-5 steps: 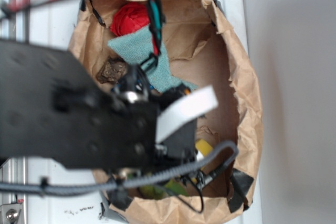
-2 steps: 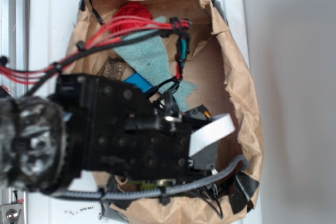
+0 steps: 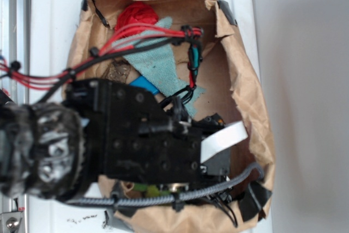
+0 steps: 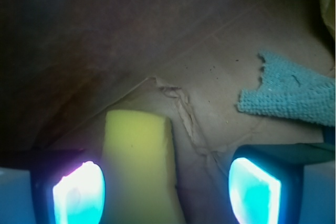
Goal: Grab the green sponge.
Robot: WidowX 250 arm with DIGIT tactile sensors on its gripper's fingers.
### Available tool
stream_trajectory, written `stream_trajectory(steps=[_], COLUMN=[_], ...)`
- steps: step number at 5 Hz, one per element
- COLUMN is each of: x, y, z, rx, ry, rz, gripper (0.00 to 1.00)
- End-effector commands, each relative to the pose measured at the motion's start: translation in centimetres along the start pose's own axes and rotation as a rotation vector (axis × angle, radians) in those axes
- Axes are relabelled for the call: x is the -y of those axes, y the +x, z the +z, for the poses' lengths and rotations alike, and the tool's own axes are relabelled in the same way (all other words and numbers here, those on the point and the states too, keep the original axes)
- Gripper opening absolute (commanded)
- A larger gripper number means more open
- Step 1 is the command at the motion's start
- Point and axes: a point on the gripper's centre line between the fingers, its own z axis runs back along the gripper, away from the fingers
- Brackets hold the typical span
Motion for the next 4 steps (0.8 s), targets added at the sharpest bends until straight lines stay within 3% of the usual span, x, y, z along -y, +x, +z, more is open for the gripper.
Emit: stream_trajectory(steps=[1,3,4], x=[1.8,2.3,2.2], y=[-0.8,-2.2,-1.9], z=[-1.3,-2.1,-1.9], rx=[0.003,-0.029,-0.017], ry=[-0.010,-0.005,-0.001], rz=[-0.027,-0.061,-0.057], gripper=[1.00,1.00,0.00])
